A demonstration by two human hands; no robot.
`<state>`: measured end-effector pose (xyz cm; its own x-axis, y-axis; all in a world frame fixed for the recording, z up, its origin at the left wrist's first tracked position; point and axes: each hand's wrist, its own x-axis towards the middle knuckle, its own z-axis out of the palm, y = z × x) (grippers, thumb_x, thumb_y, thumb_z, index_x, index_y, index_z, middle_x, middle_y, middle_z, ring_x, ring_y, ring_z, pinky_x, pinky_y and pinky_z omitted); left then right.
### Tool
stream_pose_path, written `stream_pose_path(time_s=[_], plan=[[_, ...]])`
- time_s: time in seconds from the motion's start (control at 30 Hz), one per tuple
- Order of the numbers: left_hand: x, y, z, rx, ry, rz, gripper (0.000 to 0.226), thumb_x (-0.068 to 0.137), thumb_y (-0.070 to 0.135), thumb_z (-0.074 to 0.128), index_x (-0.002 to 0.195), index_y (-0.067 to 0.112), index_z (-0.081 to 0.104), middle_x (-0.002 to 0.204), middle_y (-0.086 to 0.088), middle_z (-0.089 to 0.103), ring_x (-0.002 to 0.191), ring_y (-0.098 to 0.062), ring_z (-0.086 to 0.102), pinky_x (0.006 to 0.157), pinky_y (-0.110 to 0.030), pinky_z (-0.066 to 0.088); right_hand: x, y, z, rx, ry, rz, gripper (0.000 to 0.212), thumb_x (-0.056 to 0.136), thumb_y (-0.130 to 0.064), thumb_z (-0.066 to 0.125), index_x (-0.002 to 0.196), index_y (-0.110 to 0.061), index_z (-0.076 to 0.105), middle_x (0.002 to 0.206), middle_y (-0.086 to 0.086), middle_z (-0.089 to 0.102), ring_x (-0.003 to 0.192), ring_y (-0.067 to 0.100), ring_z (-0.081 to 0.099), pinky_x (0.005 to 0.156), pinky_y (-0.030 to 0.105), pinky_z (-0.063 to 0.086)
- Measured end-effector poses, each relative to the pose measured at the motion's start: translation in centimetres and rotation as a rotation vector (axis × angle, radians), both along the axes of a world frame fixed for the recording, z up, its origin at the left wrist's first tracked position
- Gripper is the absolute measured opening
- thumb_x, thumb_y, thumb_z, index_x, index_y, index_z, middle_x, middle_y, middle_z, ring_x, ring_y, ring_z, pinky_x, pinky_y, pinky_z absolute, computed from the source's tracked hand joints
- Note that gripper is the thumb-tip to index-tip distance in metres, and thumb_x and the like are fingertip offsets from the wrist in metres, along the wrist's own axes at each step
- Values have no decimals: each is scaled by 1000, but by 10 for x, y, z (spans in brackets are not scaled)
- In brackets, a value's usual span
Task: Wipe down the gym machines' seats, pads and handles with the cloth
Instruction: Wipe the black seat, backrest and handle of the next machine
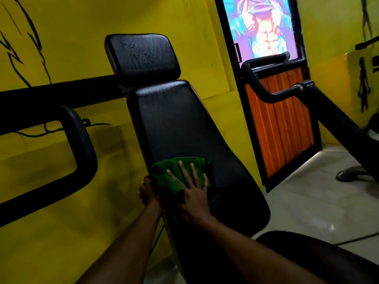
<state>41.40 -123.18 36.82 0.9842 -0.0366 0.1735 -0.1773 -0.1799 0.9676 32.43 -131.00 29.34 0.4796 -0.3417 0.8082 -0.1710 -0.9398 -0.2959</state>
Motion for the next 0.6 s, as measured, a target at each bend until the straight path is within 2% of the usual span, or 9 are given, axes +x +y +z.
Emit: stream_pose_path(time_s=[0.1,0.17,0.23,0.33,0.4,0.47,0.53,0.6], plan=[[-6,0,2,-35,29,55,51,100,39,36,129,3,57,133,-25,54,119,-42,53,102,-50,43,-19,-42,3,-10,124,-55,84,80,-62,38,156,-58,2,169,-15,-17,157,22,-15,120,65,3],[-11,-1,8,-134,85,86,55,103,39,34,135,-3,51,140,-26,49,127,-40,47,106,-46,39,-35,-78,7,169,200,-169,89,80,-60,41,155,-58,-8,164,-13,-31,154,24,-24,119,68,-2],[-15,-3,9,-144,84,80,57,104,40,33,139,-4,47,144,-26,45,130,-40,45,106,-44,36,-50,-103,10,405,149,-256,92,87,-53,53,157,-53,-8,163,-11,-35,153,28,-26,117,72,-7],[-13,-2,5,-115,64,85,58,105,40,31,142,-4,43,147,-26,41,132,-40,43,107,-44,35,-50,-100,10,689,-9,-298,83,91,-40,61,161,-42,17,167,-13,-27,154,28,-25,117,72,-8],[-18,-2,7,-91,54,81,57,106,38,30,142,-4,42,147,-26,41,132,-40,42,106,-43,35,-38,-76,9,813,-89,-305,70,93,-41,60,158,-34,35,166,-15,-29,153,25,-29,119,68,-10],[-21,1,10,-72,46,67,55,107,35,28,141,-4,44,146,-26,43,131,-40,43,106,-43,34,-28,-48,3,807,-82,-274,67,93,-43,58,156,-33,38,164,-17,-31,151,23,-32,120,67,-10],[-22,4,12,-57,34,-3,52,107,32,24,137,-4,48,143,-26,47,129,-41,46,107,-44,36,-25,-20,-4,744,-15,-189,69,95,-44,57,159,-38,31,163,-18,-33,151,22,-34,119,66,-13],[-17,3,14,-37,109,-68,57,106,40,21,135,1,52,141,-21,51,127,-39,50,108,-44,38,-27,4,-6,706,30,-112,74,94,-45,58,160,-44,23,163,-17,-35,150,24,-34,118,66,-15]])
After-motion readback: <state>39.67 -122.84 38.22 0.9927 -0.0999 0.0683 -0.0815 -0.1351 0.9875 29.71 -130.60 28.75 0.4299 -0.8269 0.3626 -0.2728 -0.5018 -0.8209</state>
